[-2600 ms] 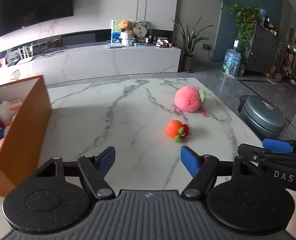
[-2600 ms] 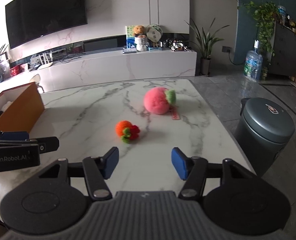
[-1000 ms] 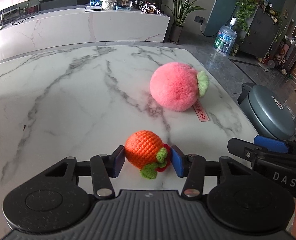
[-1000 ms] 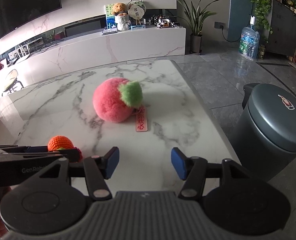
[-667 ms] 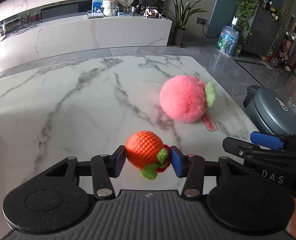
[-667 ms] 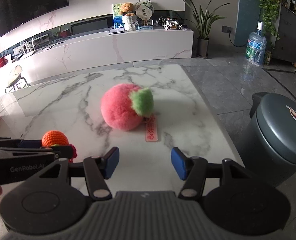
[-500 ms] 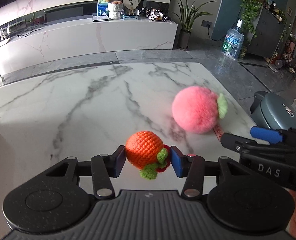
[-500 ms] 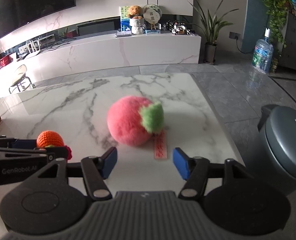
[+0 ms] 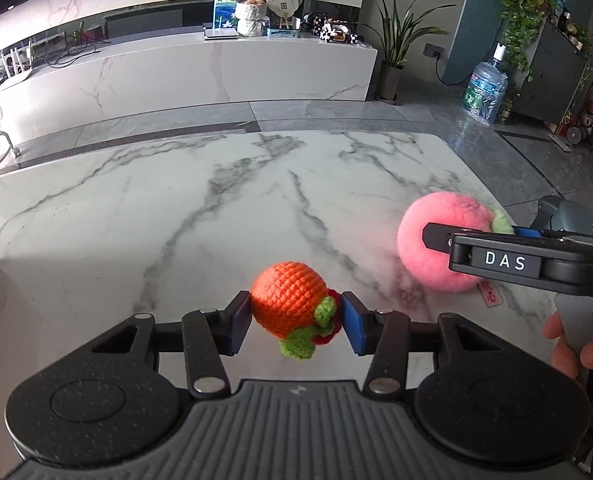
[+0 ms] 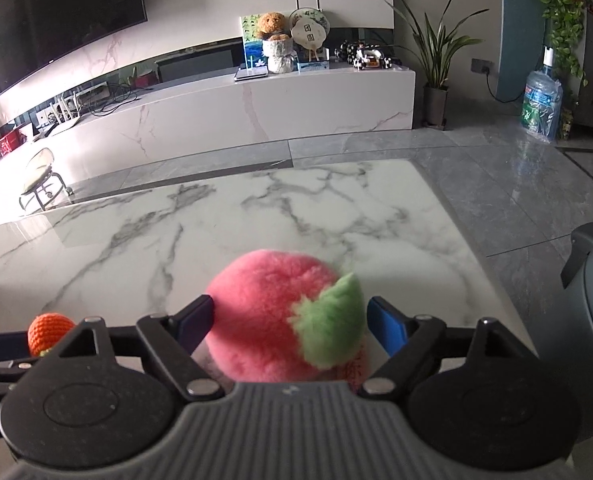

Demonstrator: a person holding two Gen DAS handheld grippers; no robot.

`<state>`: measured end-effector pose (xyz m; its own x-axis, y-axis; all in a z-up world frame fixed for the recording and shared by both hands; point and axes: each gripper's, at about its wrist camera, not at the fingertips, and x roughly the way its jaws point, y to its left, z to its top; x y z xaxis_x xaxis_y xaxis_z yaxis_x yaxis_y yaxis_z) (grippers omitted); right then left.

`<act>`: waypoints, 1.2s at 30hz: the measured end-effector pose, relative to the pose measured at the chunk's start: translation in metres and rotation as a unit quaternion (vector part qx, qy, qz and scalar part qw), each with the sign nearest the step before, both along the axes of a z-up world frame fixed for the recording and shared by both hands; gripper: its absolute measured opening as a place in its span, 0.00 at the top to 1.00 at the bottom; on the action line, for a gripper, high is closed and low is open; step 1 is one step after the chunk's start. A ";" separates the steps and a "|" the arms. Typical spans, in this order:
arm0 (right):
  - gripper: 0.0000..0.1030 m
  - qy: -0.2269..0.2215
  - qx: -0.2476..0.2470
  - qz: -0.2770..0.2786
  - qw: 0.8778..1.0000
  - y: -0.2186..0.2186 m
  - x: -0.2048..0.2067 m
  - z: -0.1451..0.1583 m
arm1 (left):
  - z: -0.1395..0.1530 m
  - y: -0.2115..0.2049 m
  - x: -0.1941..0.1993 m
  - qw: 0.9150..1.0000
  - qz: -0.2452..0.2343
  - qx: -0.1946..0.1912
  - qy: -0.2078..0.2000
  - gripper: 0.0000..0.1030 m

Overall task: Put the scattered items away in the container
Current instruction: 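Close the left tool on the orange fruit while the right tool grips the pink peach, then lift the orange fruit with the left tool while the right tool carries the peach toward the box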

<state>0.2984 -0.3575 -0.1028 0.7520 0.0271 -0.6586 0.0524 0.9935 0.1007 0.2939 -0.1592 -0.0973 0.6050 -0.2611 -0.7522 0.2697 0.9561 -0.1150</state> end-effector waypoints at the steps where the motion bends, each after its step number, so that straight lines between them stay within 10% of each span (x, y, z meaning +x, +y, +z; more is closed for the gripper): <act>1: 0.23 0.002 0.002 0.002 1.000 0.001 0.002 -0.002 | 0.000 0.002 0.000 1.000 0.002 -0.001 0.001 0.46; 5: 0.47 0.007 -0.009 0.006 1.000 0.007 0.005 -0.007 | 0.000 0.008 -0.003 1.000 0.005 0.000 0.001 0.46; 13: 0.62 -0.007 -0.021 0.029 0.999 0.017 -0.003 0.000 | 0.008 0.022 -0.010 1.000 0.019 -0.005 0.001 0.46; 17: 0.93 -0.017 -0.031 0.044 0.998 0.026 -0.013 0.013 | 0.015 0.029 -0.015 1.000 0.024 -0.008 -0.001 0.46; 36: 1.00 -0.026 -0.015 0.092 0.995 0.072 -0.095 0.059 | 0.054 0.063 -0.066 0.999 0.030 -0.009 -0.016 0.46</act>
<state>0.2034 -0.2852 -0.0440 0.7689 0.1482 -0.6219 -0.1347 0.9885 0.0691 0.2275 -0.0965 -0.0430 0.6440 -0.2375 -0.7272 0.2156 0.9684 -0.1254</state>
